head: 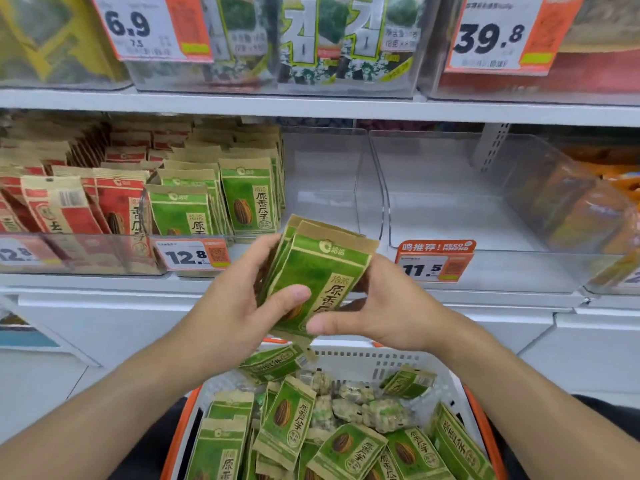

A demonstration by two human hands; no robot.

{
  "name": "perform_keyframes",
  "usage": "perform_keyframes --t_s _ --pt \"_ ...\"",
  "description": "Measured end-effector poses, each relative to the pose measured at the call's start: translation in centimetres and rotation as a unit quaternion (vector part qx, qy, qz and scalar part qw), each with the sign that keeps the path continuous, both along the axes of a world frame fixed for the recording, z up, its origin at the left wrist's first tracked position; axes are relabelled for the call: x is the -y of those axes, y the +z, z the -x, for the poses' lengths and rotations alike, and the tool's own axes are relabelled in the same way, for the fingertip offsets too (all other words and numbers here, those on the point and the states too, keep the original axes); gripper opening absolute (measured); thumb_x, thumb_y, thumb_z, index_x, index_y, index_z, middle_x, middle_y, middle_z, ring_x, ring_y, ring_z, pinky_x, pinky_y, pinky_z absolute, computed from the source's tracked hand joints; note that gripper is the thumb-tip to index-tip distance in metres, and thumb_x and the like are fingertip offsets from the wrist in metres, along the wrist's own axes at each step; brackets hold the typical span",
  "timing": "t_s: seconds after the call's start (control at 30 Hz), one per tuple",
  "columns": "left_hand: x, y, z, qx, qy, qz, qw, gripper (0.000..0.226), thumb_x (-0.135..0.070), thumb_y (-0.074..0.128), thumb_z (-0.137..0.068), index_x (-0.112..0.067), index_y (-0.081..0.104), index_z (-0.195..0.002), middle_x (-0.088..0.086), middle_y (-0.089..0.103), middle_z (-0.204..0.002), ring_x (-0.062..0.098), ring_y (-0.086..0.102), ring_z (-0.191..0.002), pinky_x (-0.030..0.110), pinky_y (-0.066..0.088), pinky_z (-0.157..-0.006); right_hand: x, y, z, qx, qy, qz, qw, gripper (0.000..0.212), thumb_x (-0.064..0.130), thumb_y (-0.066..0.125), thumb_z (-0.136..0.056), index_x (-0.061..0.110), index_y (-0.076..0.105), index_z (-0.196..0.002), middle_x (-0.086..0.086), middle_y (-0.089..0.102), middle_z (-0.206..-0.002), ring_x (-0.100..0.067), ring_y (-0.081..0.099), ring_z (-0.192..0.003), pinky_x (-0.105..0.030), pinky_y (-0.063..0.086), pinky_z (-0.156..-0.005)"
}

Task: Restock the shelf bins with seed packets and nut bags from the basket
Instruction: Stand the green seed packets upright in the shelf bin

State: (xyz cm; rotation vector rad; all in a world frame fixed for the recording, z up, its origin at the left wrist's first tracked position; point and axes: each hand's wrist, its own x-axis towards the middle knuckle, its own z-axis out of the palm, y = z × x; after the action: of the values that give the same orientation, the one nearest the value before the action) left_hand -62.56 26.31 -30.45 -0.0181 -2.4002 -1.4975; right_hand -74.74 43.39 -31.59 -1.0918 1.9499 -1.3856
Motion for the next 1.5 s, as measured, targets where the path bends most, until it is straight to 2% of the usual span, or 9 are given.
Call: perform_keyframes --t_s 0.17,0.27,0.37,0.53,0.8,0.97,1.17,1.37,1.5 --pt "1.0 0.8 0.3 -0.090 0.040 0.073 0.992 0.056 -0.024 0.064 -0.090 -0.029 0.036 -0.138 -0.024 0.055 -0.126 0.002 0.053 -0.124 0.013 0.041 -0.099 2.7 1.6 0.0 -0.094 -0.046 0.065 0.992 0.053 0.019 0.088 -0.074 0.026 0.061 -0.120 0.014 0.071 -0.105 -0.009 0.071 -0.096 -0.040 0.058 -0.088" --pt "3.1 1.3 0.7 -0.173 0.147 0.151 0.962 0.064 -0.017 0.068 -0.088 -0.013 0.035 -0.143 -0.004 0.049 -0.135 0.012 0.048 -0.130 0.022 0.038 -0.107 4.8 2.3 0.6 -0.190 -0.097 0.150 0.965 0.048 0.013 0.084 -0.079 0.024 0.057 -0.117 0.018 0.067 -0.105 -0.010 0.069 -0.097 -0.036 0.056 -0.088" --pt "6.1 0.5 1.2 -0.171 0.247 0.226 0.927 0.059 -0.005 0.068 -0.088 -0.009 0.039 -0.140 -0.001 0.044 -0.135 0.011 0.042 -0.130 0.021 0.029 -0.111 7.0 2.3 1.9 -0.274 -0.146 0.179 0.933 0.047 0.013 0.081 -0.083 0.013 0.057 -0.123 0.017 0.057 -0.114 -0.012 0.062 -0.107 -0.038 0.051 -0.091" --pt "9.2 -1.9 1.8 -0.077 0.330 0.284 0.897 0.064 -0.006 0.066 -0.082 -0.011 0.041 -0.141 0.012 0.038 -0.145 0.025 0.032 -0.137 0.032 0.022 -0.115 12.5 1.0 4.0 -0.251 -0.163 0.063 0.952 0.054 0.022 0.080 -0.082 0.019 0.053 -0.128 0.006 0.049 -0.121 -0.007 0.054 -0.108 -0.035 0.050 -0.092" --pt "9.1 -3.6 1.7 -0.045 0.298 0.299 0.905 0.068 -0.001 0.062 -0.081 -0.017 0.041 -0.144 0.004 0.010 -0.163 0.023 0.015 -0.150 0.049 0.033 -0.114 16.7 0.1 5.1 -0.191 -0.169 -0.176 0.951 0.055 0.032 0.066 -0.093 0.011 0.034 -0.132 -0.012 0.048 -0.131 -0.032 0.054 -0.117 -0.036 0.041 -0.084" --pt "9.1 -3.9 2.1 -0.043 0.300 0.299 0.905 0.067 -0.003 0.064 -0.080 -0.015 0.043 -0.142 0.008 0.010 -0.163 0.026 0.013 -0.151 0.047 0.025 -0.118 16.6 -0.1 5.3 -0.204 -0.174 -0.184 0.946 0.056 0.037 0.070 -0.089 0.014 0.037 -0.129 -0.009 0.061 -0.118 -0.030 0.059 -0.108 -0.035 0.044 -0.077" --pt "8.5 -3.5 2.5 -0.041 0.321 0.302 0.897 0.067 -0.005 0.064 -0.079 -0.019 0.043 -0.142 0.007 0.012 -0.162 0.028 0.014 -0.150 0.048 0.025 -0.117 15.1 0.1 4.7 -0.230 -0.215 -0.088 0.945 0.059 0.035 0.069 -0.090 0.016 0.037 -0.136 -0.005 0.053 -0.130 -0.025 0.061 -0.106 -0.038 0.049 -0.088" --pt "7.0 -2.5 2.4 -0.083 0.398 0.345 0.846 0.046 -0.010 0.063 -0.074 -0.011 0.056 -0.120 0.014 0.047 -0.121 0.033 0.044 -0.111 0.043 0.033 -0.087 10.7 1.3 3.1 -0.322 -0.233 0.103 0.912 0.025 0.012 0.065 -0.086 0.014 0.057 -0.109 0.003 0.057 -0.102 -0.011 0.056 -0.090 -0.031 0.051 -0.078" --pt "5.6 -4.0 1.9 -0.052 0.285 0.252 0.923 0.018 -0.008 0.057 -0.083 -0.012 0.059 -0.100 0.002 0.052 -0.099 0.021 0.054 -0.087 0.036 0.044 -0.079 7.2 0.2 1.4 -0.323 -0.176 0.112 0.923 0.015 0.007 0.064 -0.086 0.012 0.060 -0.100 0.001 0.058 -0.093 -0.011 0.058 -0.083 -0.024 0.050 -0.072"
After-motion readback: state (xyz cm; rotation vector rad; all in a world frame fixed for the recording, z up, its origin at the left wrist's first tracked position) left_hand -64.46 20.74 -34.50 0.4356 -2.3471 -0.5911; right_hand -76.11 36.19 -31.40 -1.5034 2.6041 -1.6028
